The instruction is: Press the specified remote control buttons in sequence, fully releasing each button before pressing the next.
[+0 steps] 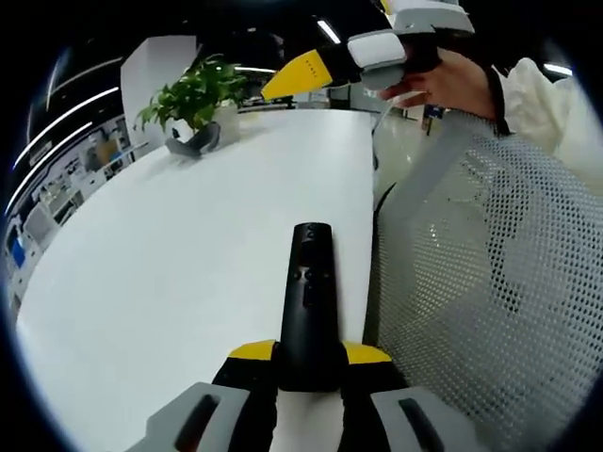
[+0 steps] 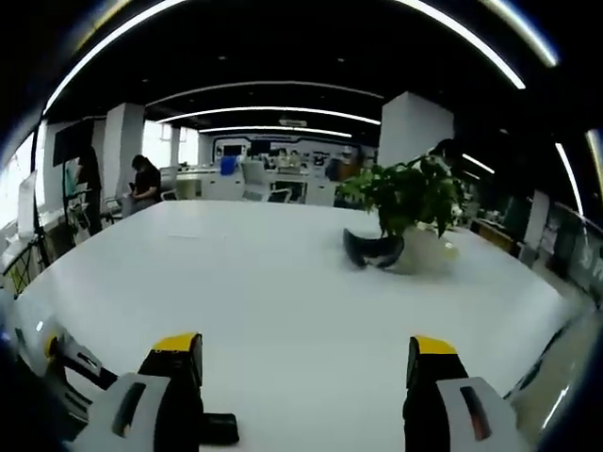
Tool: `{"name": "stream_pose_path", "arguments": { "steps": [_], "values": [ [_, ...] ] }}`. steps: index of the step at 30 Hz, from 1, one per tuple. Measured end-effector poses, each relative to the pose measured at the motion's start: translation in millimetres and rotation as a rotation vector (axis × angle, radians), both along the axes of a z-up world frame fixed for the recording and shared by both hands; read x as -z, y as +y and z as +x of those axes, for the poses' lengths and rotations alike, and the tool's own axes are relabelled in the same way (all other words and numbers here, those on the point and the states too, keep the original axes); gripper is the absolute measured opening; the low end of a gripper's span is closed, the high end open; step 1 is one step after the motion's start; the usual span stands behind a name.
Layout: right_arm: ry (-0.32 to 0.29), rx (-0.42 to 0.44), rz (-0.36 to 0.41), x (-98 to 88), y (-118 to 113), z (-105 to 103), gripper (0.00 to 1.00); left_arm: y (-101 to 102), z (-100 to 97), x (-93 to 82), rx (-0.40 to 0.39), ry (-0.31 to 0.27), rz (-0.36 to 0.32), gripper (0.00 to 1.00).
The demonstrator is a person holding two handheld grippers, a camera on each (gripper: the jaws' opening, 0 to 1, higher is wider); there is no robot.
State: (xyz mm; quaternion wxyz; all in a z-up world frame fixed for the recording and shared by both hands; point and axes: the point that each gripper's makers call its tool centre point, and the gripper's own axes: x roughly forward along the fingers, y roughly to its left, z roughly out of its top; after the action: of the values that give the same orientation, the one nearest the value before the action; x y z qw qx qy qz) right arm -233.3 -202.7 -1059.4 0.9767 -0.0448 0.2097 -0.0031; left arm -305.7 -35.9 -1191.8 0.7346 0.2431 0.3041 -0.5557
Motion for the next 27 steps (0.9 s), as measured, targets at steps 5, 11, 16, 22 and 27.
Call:
{"name": "stream_pose_path", "arguments": {
  "steps": [5,11,16,22,27],
  "values": [
    [0.021,-0.018,-0.02,4.2,2,-1,0.88,5,1.2,-1.7,0.053,-0.037,0.03,0.24],
    [0.056,-0.046,-0.052,11.5,8,-1,0.86,9,6.8,-0.4,0.083,-0.027,0.056,0.23],
    [0.07,-0.059,-0.067,13.6,9,-2,0.86,11,19.3,-2.8,0.098,-0.045,0.071,0.23],
    [0.084,-0.07,-0.079,15.9,11,-2,0.87,16,38.2,-3.8,0.108,-0.047,0.078,0.23],
    [0.091,-0.073,-0.083,17.5,12,-3,0.87,22,58.9,-5.5,0.083,-0.044,0.085,0.23]
  ]
}}
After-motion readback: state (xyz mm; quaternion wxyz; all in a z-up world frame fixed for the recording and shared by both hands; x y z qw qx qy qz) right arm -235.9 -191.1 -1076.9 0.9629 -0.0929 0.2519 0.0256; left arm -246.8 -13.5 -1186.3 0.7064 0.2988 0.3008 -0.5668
